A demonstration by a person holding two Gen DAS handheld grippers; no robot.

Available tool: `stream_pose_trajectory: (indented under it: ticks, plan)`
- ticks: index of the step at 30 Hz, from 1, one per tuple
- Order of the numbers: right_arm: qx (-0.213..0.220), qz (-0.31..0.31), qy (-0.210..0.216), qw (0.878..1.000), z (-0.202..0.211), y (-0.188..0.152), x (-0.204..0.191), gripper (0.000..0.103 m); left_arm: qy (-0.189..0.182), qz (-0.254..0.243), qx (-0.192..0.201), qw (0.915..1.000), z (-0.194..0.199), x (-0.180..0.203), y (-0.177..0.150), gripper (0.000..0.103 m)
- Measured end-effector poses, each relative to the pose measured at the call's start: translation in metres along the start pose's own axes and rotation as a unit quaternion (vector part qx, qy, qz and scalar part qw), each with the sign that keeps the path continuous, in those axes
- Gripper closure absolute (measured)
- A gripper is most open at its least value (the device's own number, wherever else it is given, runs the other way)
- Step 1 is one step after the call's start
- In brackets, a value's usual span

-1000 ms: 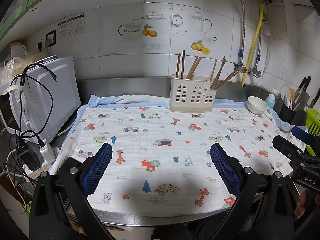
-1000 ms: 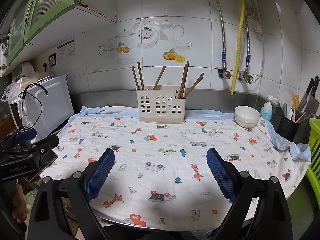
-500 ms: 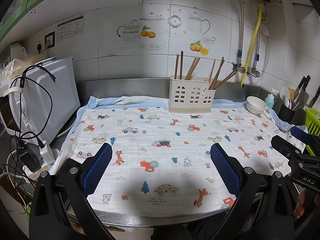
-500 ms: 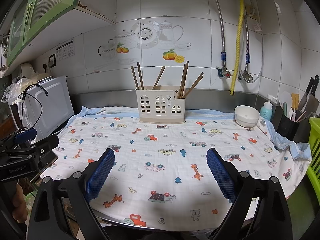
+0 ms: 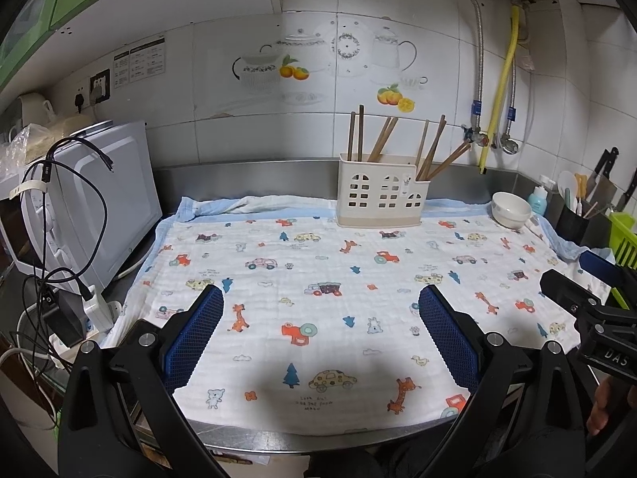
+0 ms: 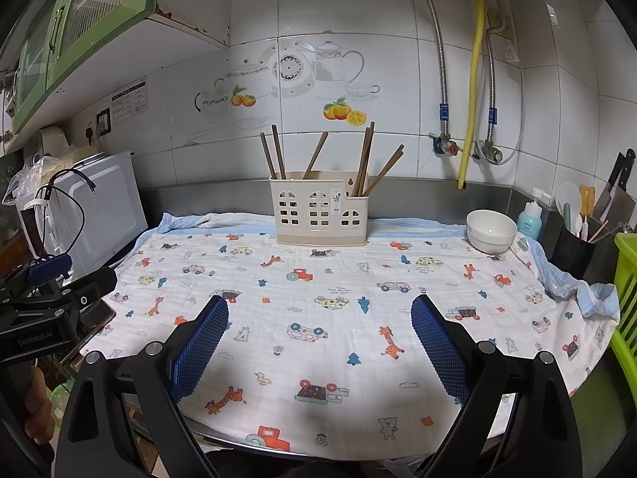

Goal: Organize utensils

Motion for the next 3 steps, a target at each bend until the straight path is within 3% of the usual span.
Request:
stream_pose_trajectory:
  ticks: [3]
  plan:
    - [0.000, 0.001, 0.000, 1.000, -0.0006, -0.0001, 0.0000, 0.013, 0.000, 0.001, -0.001, 1.0000, -0.0006, 0.0000, -0.0003, 0.006]
Point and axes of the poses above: each gripper's, at about its wrist camera, not at the fingertips, and z roughly against the way its jaws point, x to its right, y to its top, the point moved 10 cm from there along -z, roughly the way its jaws point, and after that the axes turned 4 degrees about x, right-handed, at the moved point
